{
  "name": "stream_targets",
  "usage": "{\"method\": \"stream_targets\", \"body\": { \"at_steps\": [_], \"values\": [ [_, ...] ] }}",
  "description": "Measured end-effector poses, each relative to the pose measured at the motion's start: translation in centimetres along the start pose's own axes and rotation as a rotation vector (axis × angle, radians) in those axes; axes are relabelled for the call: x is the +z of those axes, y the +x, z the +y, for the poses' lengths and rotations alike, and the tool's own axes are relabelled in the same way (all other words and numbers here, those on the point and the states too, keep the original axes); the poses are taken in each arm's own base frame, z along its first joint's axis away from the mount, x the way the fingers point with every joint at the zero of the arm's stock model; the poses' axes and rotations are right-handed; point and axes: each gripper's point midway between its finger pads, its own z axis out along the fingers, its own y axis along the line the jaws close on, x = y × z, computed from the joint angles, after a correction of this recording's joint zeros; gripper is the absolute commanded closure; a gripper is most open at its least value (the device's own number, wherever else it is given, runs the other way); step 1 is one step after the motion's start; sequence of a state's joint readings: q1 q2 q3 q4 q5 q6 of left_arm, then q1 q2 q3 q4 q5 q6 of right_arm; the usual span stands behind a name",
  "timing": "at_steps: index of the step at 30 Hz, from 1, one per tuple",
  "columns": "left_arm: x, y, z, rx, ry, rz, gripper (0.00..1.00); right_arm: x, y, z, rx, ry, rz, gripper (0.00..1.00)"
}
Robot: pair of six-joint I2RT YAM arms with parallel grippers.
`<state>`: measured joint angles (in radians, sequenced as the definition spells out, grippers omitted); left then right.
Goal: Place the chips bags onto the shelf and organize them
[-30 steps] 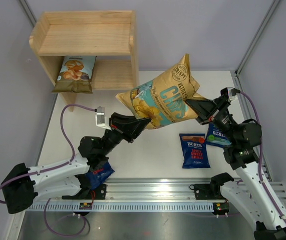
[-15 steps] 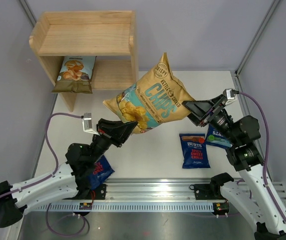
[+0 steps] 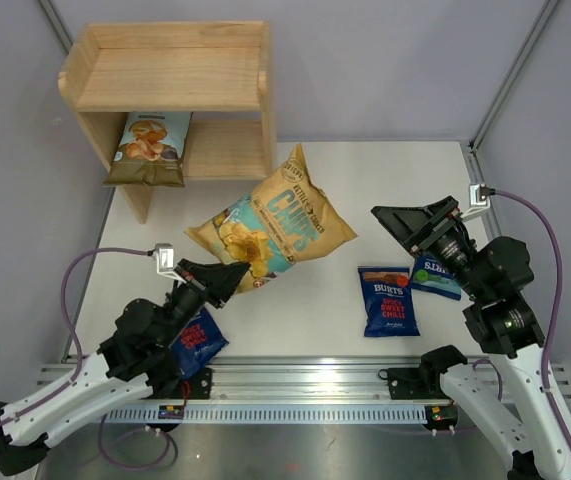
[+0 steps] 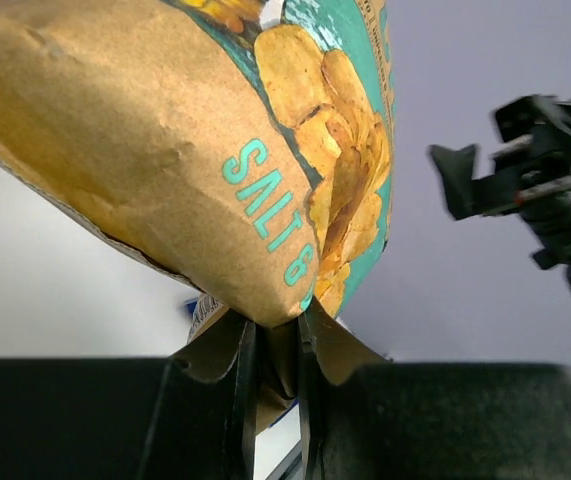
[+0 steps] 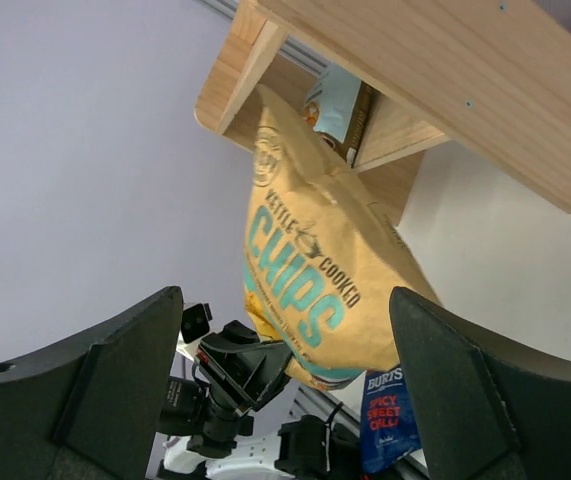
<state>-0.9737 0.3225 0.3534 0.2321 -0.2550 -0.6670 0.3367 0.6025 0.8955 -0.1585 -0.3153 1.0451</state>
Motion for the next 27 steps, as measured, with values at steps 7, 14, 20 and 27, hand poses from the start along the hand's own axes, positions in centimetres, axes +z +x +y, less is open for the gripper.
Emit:
{"method": "stream_targets", "body": {
  "at_steps": [7,14,20,27],
  "values": [
    [-3.3,0.6,5.4,-0.049,-0.267,0.023,1.00,-0.4,-0.1,-1.1,-0.051,0.047,-0.017,0.09],
    [-5.8,-2.4,7.2,-0.094,-0.466,-0.030,1.00,-0.4,0.0,-1.6,-0.057,0.067,-0.013,0.09],
    [-7.5,-5.9,7.5,-0.121,-0.566,-0.124,1.00,-0.5,0.0,-1.6,-0.062,0.065,-0.015,0.09],
    [-7.4,-9.8,7.0,-0.091,-0.680,-0.214,1.00,-0.7,-0.1,-1.4,-0.067,0.059,-0.019,0.09]
  ]
}}
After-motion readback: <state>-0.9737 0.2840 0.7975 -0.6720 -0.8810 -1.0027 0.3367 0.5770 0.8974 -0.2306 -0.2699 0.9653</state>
